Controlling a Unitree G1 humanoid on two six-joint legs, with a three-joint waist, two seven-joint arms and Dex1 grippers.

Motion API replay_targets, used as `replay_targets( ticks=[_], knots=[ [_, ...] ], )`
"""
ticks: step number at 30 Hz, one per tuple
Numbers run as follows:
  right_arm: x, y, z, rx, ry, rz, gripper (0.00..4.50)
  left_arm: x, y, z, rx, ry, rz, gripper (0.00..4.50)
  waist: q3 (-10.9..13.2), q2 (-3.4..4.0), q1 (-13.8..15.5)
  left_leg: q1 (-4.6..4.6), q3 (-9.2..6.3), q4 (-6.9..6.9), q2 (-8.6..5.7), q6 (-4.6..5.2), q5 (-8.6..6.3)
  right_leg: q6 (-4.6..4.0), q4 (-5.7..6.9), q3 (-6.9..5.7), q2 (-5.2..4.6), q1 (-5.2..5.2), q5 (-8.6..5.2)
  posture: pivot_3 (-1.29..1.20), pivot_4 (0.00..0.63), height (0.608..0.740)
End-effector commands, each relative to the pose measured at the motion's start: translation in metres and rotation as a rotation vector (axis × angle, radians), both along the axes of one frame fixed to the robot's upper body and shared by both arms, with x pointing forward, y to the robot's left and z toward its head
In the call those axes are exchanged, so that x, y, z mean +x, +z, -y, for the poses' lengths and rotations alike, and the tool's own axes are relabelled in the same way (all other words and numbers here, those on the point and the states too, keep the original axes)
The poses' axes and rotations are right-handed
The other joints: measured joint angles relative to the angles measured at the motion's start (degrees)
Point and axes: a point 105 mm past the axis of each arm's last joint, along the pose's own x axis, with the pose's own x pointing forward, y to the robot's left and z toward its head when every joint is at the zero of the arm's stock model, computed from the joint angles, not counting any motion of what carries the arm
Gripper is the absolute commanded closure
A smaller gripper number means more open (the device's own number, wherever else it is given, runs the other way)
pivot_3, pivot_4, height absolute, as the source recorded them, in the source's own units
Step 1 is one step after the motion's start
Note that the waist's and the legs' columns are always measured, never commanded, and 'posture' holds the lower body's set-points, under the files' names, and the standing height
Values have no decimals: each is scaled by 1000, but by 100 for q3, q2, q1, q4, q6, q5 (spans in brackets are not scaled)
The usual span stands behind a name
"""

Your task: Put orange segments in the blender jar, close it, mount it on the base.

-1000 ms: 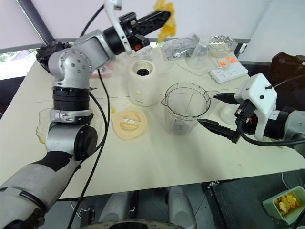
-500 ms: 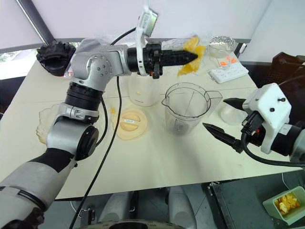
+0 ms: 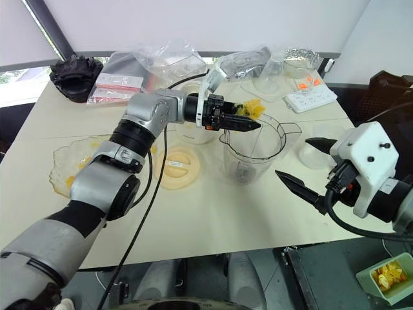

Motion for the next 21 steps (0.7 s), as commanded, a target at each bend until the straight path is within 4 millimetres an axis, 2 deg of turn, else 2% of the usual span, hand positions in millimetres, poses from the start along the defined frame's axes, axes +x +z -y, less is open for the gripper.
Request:
replay_targets(
  ticks=[1, 6, 10, 14, 17, 21],
  knots=[
    [-7, 3, 3, -3, -36, 26, 0, -6, 24, 8, -49, -51, 56, 98, 1, -1, 8, -1, -1, 0, 0, 0, 0, 0, 0, 0, 0, 0, 0, 0, 150, 740],
    [-15, 0, 4, -3, -55, 11, 0, -18, 24, 8, -30, -148, 87, 98, 0, -1, -7, 0, 0, 0, -1, 0, 0, 1, -1, 0, 0, 0, 0, 0, 150, 740],
    [-20, 1, 6, -1, -79, 12, 0, -37, 19, 4, 16, -309, 306, 98, 0, 1, -8, 1, -1, -1, 1, 0, 0, 0, 0, 0, 1, 0, 0, 0, 150, 740],
    [-22, 1, 6, 6, -99, 20, 0, -33, 17, 11, 40, -285, 431, 98, 0, 0, 6, 3, 0, 0, 0, 0, 0, -1, -2, 1, -2, 4, -1, 0, 150, 740],
    [-25, 0, 7, 18, -112, 14, 0, -28, 21, 15, 24, -236, 430, 98, 1, -1, 16, 1, -1, 3, -1, 0, 0, 2, -5, 2, -2, 7, -3, 0, 150, 740],
    [-26, -6, 15, 56, -166, 8, 0, -19, 32, 9, -48, -141, 374, 98, 1, -2, 9, 0, -4, 2, -1, 1, 0, 7, -8, 1, 0, 7, -5, 0, 150, 740]
  ],
)
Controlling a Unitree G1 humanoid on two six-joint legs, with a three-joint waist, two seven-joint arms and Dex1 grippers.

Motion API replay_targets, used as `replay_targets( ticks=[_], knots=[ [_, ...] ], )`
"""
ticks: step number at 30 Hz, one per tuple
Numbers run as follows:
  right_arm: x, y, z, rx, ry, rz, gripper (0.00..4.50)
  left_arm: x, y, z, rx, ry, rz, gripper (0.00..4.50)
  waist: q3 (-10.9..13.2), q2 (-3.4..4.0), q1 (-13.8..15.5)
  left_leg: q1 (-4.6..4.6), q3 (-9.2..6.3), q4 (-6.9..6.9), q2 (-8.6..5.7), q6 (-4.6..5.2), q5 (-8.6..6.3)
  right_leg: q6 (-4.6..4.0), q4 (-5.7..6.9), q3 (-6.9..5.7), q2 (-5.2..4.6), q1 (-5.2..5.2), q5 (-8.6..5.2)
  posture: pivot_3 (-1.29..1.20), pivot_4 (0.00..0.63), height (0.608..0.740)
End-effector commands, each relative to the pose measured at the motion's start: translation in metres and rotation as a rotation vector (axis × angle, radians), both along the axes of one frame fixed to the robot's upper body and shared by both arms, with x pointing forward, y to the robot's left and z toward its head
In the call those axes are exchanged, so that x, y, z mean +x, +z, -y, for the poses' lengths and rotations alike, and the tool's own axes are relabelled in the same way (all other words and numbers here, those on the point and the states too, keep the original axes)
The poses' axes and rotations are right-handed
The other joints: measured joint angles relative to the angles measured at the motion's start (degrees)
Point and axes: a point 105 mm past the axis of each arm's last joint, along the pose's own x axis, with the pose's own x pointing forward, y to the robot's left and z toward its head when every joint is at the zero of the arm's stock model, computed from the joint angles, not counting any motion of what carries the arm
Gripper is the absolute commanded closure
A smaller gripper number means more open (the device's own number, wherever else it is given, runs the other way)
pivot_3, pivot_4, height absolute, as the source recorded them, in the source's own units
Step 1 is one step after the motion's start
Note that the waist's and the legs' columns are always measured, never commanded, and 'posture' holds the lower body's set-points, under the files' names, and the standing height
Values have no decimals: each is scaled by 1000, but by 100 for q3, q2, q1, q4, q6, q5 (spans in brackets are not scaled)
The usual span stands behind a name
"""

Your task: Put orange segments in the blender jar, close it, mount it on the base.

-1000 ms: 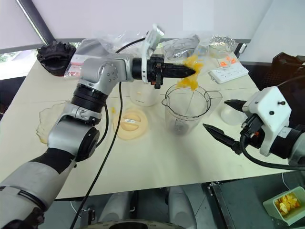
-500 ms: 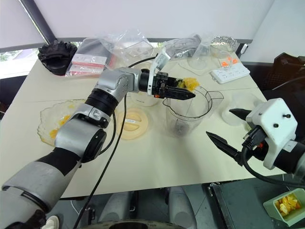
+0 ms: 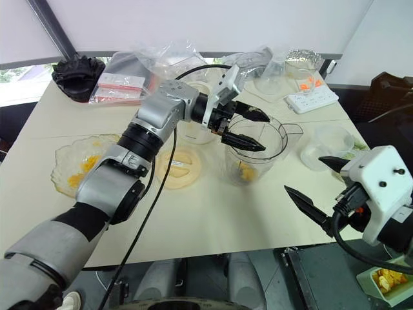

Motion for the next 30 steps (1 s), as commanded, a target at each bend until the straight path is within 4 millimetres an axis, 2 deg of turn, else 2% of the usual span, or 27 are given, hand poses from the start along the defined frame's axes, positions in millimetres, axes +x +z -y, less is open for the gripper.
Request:
replay_targets(
  ticks=[1, 5, 9, 15, 23, 28, 30],
  knots=[
    [0, 5, 9, 26, -59, 58, 0, 6, 25, -6, -110, 63, -26, 98, 0, 1, -15, 0, -2, 0, 0, 1, 0, 0, 0, -1, 1, 0, 0, 0, 150, 740],
    [9, -7, 25, -7, -139, 48, 0, 18, 38, -24, -217, 180, -91, 98, 0, 1, -34, 4, -1, -1, 2, 1, -1, 3, 1, 0, 2, 0, -1, 0, 150, 740],
    [24, -18, 40, 10, -191, 51, 0, 29, 37, -45, -280, 319, -111, 98, -2, 4, -31, 12, -1, -1, 3, 1, -1, 2, 3, 0, 2, 7, -1, 0, 150, 740],
    [54, -30, 73, 44, -281, 81, 0, 23, 18, -68, -289, 432, -76, 98, -2, 5, -24, 10, 0, -1, 1, 1, -1, -3, 8, 1, -1, 6, 4, 0, 150, 740],
    [101, -48, 119, 127, -411, 91, 0, 10, -2, -84, -286, 540, -85, 98, -3, 9, -30, 18, -1, 2, -2, 1, 0, -4, 10, 1, 0, 16, 5, 0, 150, 740],
    [111, -63, 151, 217, -518, 77, 0, 5, -4, -94, -301, 601, -95, 98, -5, 15, -18, 19, -6, 1, -2, 1, 0, -3, 13, -1, 3, 16, 5, 0, 150, 740],
    [111, -68, 157, 242, -542, 71, 0, 4, -5, -97, -303, 619, -97, 98, -7, 17, -22, 19, -4, 1, -3, 1, 0, -2, 14, 1, 2, 17, 6, 0, 150, 740]
  ],
)
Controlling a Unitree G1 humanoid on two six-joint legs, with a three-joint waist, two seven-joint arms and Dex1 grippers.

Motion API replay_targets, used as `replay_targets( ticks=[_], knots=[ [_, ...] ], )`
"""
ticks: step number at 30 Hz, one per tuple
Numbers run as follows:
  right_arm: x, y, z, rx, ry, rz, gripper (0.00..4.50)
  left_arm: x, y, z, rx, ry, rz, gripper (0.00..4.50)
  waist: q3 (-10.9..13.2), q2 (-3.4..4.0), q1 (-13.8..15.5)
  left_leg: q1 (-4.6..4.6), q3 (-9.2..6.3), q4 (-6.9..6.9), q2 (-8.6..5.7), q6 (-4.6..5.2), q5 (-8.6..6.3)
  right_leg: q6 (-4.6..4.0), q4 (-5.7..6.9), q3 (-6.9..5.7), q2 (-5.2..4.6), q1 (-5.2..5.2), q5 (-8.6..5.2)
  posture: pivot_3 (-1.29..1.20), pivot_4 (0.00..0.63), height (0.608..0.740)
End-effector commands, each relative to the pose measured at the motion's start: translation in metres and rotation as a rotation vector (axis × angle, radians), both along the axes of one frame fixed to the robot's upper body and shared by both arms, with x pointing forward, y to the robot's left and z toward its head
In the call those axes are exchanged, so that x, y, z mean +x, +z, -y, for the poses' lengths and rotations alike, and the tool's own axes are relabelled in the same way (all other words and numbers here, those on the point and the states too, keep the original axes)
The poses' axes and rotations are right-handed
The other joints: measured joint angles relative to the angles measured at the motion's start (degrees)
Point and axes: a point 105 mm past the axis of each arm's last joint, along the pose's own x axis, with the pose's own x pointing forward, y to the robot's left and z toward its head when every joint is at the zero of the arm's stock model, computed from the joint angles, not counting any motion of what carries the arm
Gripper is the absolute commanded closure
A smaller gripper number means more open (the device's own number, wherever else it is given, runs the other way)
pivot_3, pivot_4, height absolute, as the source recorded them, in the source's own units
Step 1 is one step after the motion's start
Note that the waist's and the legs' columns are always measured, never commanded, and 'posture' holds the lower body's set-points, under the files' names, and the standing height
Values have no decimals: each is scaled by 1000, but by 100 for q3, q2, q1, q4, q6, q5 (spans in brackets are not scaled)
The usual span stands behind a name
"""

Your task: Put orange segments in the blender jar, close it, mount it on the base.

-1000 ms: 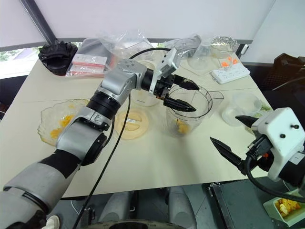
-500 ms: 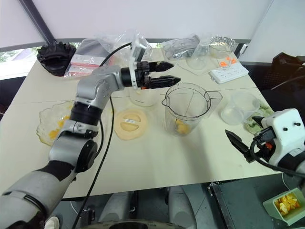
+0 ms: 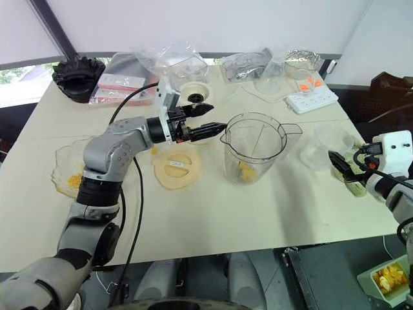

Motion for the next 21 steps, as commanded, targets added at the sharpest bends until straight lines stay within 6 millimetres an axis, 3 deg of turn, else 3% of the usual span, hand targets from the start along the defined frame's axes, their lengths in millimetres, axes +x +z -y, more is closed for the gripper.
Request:
replay_targets(
  ticks=[1, 8, 21],
  knots=[
    [-1, 5, 14, 22, -48, 42, 0, -6, 13, -5, -29, 20, 43, 98, -1, 2, -5, 0, 0, 0, 0, 0, 0, 0, 0, 0, 0, 1, 0, 0, 150, 740],
    [-4, -10, 33, 16, -132, 26, 0, -12, 4, -12, -19, 58, 21, 98, -8, 15, -23, 6, 2, 0, 0, 0, 0, 0, 2, 2, 2, 3, 0, 0, 150, 740],
    [16, -23, 51, 2, -232, 51, 0, -19, -6, -26, 6, 128, -1, 98, -9, 20, -28, 25, 5, -2, 1, 0, 0, 0, 2, 4, 3, 19, 0, 0, 150, 740]
  ],
)
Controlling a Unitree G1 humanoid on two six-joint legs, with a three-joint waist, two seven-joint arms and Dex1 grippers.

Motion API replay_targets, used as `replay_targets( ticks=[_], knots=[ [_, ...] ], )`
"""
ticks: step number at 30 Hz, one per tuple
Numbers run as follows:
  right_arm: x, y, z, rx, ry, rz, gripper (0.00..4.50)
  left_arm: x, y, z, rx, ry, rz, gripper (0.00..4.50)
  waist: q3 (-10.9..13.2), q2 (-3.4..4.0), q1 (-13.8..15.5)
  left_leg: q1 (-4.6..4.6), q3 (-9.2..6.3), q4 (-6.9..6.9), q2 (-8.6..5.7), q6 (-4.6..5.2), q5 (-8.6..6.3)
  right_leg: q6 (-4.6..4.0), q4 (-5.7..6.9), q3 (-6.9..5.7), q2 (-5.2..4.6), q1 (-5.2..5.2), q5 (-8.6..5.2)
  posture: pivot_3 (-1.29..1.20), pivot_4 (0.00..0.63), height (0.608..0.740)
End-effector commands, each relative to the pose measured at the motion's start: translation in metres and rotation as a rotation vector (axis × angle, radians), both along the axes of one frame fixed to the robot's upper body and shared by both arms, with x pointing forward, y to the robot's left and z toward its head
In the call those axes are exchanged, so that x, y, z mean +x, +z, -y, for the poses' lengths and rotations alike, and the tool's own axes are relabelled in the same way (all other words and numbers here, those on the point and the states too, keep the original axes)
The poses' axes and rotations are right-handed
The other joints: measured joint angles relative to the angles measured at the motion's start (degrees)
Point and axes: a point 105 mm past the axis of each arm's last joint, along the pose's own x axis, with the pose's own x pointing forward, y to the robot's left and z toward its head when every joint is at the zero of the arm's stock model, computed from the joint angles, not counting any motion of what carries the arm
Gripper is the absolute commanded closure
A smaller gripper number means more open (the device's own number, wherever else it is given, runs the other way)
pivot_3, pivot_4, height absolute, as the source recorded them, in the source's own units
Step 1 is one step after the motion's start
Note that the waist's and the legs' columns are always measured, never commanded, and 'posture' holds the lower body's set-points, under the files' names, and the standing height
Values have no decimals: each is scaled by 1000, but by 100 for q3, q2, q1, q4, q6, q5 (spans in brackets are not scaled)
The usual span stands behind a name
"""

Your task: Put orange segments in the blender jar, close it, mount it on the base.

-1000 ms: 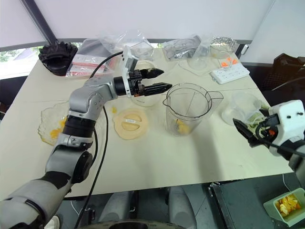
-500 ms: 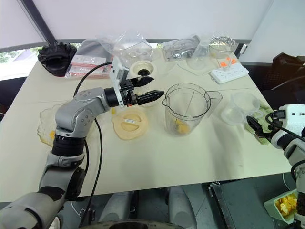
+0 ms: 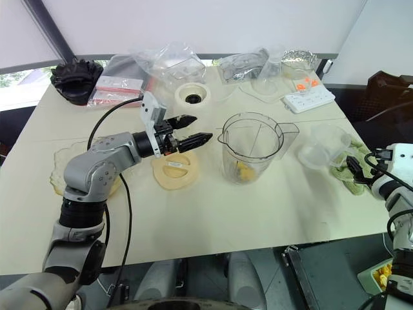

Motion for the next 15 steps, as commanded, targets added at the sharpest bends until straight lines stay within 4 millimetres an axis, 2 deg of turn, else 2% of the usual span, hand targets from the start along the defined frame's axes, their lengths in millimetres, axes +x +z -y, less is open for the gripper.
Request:
replay_targets(
  ticks=[1, 15],
  knots=[
    [6, 7, 2, -28, -4, 35, 0, -6, 17, 1, -24, -9, 61, 98, 0, 0, 7, 1, 0, 0, -1, 0, 0, 0, 0, 0, -1, 2, 0, 0, 150, 740],
    [21, -8, 4, -89, -34, 1, 0, -5, 18, 1, 1, 11, 77, 98, 0, 2, -16, 11, 1, -2, 0, 0, 0, 0, -2, 1, 0, 8, 0, 0, 150, 740]
  ],
)
